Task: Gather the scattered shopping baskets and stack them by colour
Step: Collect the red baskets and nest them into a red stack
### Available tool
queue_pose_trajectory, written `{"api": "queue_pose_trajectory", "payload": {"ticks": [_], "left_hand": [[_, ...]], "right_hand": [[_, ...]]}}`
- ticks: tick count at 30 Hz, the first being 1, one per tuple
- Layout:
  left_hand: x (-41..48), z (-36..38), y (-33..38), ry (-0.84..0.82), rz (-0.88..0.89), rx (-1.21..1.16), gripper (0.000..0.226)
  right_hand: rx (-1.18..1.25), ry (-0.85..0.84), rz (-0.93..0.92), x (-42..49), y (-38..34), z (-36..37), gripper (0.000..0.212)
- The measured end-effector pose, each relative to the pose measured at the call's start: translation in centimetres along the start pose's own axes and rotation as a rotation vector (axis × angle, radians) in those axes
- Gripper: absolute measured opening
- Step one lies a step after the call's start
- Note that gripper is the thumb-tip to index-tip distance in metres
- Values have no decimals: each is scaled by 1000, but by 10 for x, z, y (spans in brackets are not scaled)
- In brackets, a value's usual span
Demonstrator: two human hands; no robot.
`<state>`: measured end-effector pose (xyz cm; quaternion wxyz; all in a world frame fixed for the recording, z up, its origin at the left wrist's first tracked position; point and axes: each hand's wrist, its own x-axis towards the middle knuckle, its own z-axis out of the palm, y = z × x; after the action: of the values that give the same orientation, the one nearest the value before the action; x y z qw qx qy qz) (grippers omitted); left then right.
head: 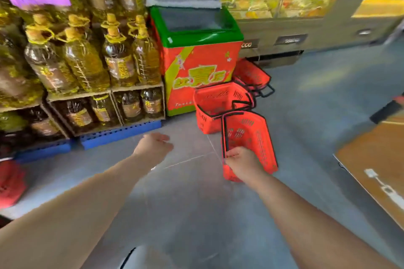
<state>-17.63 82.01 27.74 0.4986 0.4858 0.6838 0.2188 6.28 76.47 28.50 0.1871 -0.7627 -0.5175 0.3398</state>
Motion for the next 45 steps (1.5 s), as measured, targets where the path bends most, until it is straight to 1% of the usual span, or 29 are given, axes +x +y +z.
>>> {"api": "queue_pose_trajectory", "payload": {"ticks": [3,6,8,10,11,13,15,18,20,22,24,28,31,33,34,36,37,41,45], "left_hand": [[34,27,35,21,28,67,17],[82,51,66,-45,51,111,19],[126,70,84,-86,50,155,18],[166,88,99,-126,49,198,19],[187,98,105,-156,48,207,21],[228,120,117,-229,45,246,27],[264,142,127,-293,41,321,28],[317,177,134,-363,57,387,18],[343,201,132,-381,53,399,15],[365,226,123,-398,35,404,16],[381,251,108,-409,22,404,20],[405,305,52,-417,-27,455,18],[412,333,6,-407,-88,450,22],[412,347,-21,-403,-137,455,26],[412,356,-39,-393,-169,446,28],[408,367,-65,-385,-227,419,29],[405,372,-78,-379,-249,412,31],[387,392,-106,-362,-336,425,41],[363,413,-122,-337,-521,242,32]], "right_hand": [[44,22,79,30,16,-20,16],[70,50,150,74,31,-30,18],[129,28,219,109,41,-33,19],[169,38,285,143,47,-34,15],[160,58,312,158,49,-34,11],[137,97,387,191,58,-29,13],[134,90,448,219,76,-21,12],[165,85,542,258,110,-5,19],[142,52,560,277,133,5,23],[132,23,586,295,159,16,28],[114,-5,598,313,189,30,37],[29,-84,566,341,259,72,53],[-80,-137,452,351,308,105,59],[-222,-173,349,353,337,119,59],[-334,-196,290,353,355,128,58],[-542,-230,188,352,382,135,52],[-606,-232,150,350,394,138,48],[-667,-207,71,349,414,142,38],[-652,-231,76,339,392,161,39]]}}
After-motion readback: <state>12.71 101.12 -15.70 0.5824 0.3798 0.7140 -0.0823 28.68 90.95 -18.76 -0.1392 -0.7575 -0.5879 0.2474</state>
